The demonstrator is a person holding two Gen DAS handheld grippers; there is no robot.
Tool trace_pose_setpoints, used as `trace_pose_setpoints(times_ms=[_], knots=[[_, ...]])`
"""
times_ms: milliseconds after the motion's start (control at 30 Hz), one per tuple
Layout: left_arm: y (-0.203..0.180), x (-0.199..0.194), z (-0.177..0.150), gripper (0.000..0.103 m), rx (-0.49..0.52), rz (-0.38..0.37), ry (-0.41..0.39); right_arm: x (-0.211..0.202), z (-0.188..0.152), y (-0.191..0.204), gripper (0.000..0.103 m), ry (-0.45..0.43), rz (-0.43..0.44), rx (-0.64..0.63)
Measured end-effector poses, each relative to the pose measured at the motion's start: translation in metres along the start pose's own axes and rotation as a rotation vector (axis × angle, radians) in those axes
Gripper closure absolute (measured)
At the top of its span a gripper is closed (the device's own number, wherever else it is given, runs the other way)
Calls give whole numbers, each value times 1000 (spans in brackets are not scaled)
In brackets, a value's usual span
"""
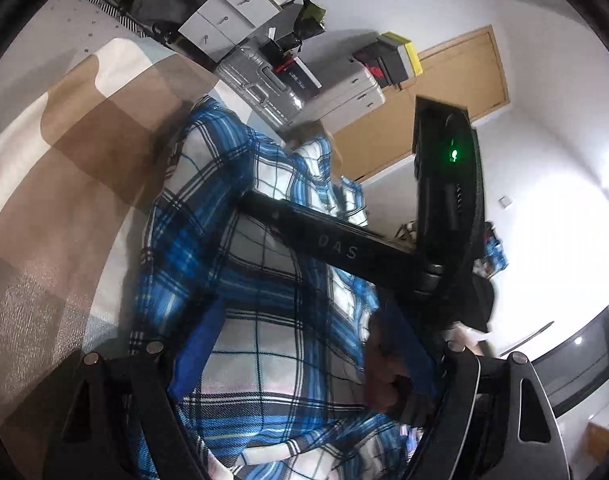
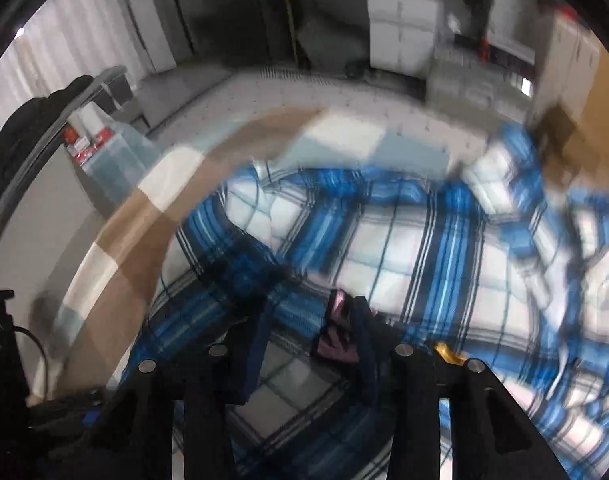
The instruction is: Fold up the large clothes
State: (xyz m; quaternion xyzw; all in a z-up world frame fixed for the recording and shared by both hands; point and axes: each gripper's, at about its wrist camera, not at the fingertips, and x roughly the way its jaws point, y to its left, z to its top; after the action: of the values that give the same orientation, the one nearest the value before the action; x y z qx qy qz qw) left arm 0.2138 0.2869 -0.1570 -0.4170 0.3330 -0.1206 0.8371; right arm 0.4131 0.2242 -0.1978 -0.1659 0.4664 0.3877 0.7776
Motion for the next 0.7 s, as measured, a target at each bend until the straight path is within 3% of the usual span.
trace_pose_setpoints(times_ms=[133, 267, 367, 467, 500, 533, 633, 700], knots=[[-7, 5, -2, 24, 43, 52, 12, -54, -30, -28, 63, -113, -25, 25], [-12, 8, -6, 24, 84, 99, 16, -104, -75, -95, 62, -168, -174, 109], [-17, 10, -7, 24, 116, 129, 14, -127, -126, -147, 61, -141, -369, 188], [-21, 11, -10, 24, 152, 162, 14, -109, -160, -192, 60, -14, -449, 281], [-21, 11, -10, 24, 162, 172, 14, -103, -168, -201, 61, 20, -445, 303], [-22, 12, -11, 24, 173, 182, 15, -106, -175, -206, 61, -25, -416, 324], [-25, 14, -10, 24, 196, 206, 13, -108, -168, -203, 60, -29, -422, 355], [-25, 15, -10, 24, 205, 216, 14, -119, -152, -190, 61, -131, -338, 351]])
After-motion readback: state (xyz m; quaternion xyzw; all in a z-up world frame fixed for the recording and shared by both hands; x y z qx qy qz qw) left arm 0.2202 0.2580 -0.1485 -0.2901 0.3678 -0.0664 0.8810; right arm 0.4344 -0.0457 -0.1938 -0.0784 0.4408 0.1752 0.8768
